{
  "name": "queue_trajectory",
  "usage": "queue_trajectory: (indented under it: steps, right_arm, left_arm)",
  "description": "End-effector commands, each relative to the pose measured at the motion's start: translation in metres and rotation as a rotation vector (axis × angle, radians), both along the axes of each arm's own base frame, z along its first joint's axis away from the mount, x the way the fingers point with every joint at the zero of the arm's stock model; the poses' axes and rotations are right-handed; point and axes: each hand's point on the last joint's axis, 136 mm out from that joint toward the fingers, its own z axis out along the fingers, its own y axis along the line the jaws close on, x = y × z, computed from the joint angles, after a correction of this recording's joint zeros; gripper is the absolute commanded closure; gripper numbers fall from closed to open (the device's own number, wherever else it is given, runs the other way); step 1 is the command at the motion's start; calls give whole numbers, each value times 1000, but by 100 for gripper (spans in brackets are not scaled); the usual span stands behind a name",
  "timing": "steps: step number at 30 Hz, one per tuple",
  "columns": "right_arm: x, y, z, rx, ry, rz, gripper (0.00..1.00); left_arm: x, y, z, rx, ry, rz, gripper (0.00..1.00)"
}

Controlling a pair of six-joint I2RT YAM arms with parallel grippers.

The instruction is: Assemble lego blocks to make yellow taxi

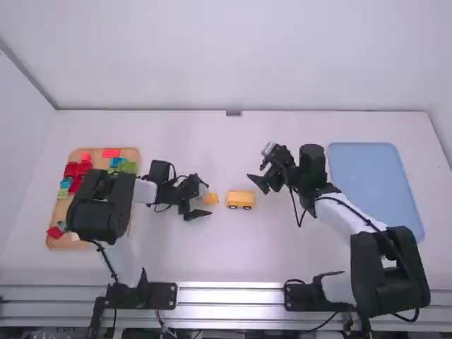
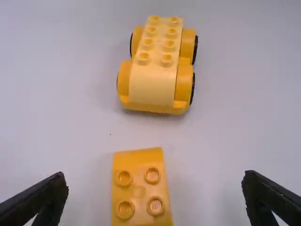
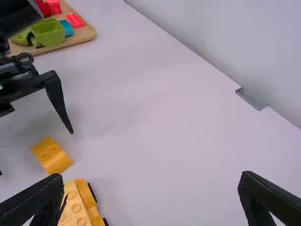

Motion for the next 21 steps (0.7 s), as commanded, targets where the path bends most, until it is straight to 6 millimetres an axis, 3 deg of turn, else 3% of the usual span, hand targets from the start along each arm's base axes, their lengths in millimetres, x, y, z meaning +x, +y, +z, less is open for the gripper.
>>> queue_trajectory:
  steps: [1,5,11,21]
  right_arm:
    - [-5,4,0,12,1,27,2]
    - [-7,8,0,-2,-18,49,2]
    - [-6,10,2,-1,-32,50,2]
    - [-5,10,4,0,-40,50,2]
  left_arm:
    - [-8,-2,-4,-33,31,-18,0]
    - [-10,-6,-3,-83,43,-6,1]
    - [11,3,-10,-62,90,175,1]
    - [-4,3,-17,-38,42,111,0]
